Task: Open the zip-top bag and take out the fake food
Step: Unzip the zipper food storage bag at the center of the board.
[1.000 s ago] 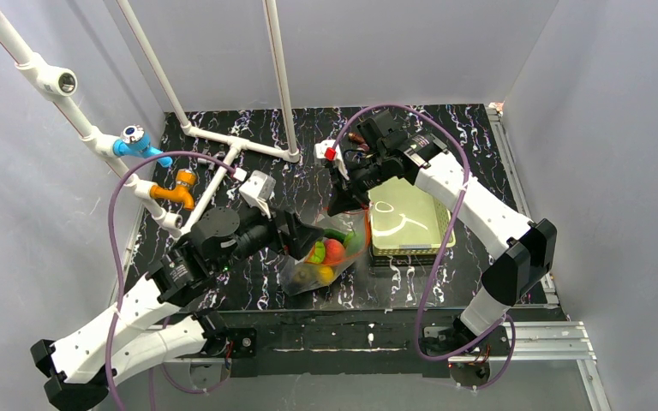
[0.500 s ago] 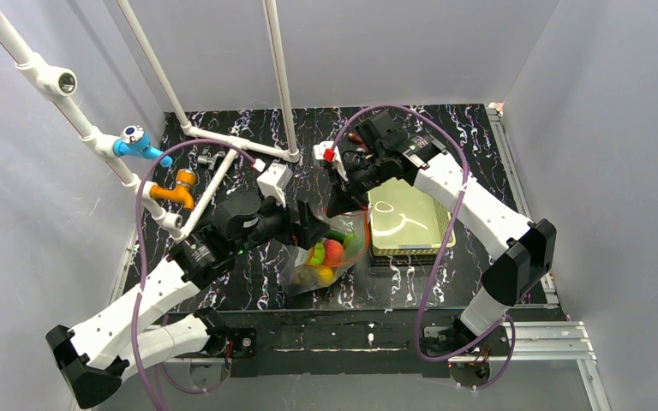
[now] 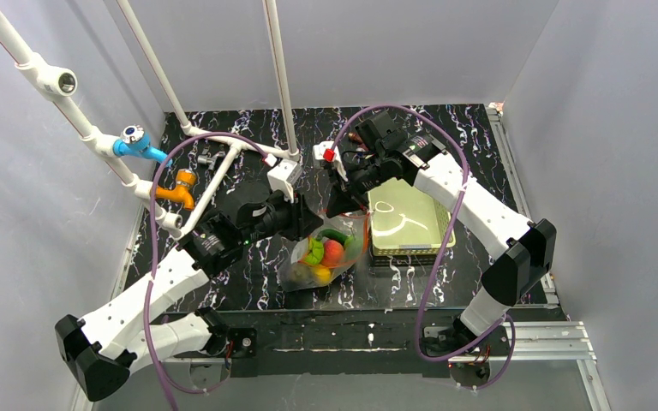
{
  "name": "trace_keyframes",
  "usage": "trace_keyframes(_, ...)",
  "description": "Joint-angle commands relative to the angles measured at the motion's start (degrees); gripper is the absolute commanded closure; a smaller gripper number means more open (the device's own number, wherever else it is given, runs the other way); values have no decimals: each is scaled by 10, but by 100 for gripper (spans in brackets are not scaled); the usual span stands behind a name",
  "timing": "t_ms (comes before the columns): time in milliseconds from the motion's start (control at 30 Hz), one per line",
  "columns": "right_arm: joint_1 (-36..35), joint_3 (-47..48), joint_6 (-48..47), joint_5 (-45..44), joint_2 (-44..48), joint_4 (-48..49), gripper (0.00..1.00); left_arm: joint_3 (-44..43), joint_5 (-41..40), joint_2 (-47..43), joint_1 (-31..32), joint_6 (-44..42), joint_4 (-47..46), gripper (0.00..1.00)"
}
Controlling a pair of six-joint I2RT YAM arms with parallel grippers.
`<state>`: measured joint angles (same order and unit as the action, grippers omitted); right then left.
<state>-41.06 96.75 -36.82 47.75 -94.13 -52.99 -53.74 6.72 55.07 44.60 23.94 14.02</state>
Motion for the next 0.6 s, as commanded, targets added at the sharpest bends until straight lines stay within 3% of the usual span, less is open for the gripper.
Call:
trace_keyframes(0,-3,5,1,19,0,4,99,-12,18,-5,-11,-17,9,89)
trace_keyframes(67,-3,4,0,19,1,3,99,-11,26,-5,-15,-19,6,100)
trace_keyframes(433,-6,-5,-7,22,8,2,99,-4,44,-8,-26,-22,-11,100)
trace_keyframes(567,-6,-8,-6,22,11,2,89,-4,42,-11,-29,-23,-12,100)
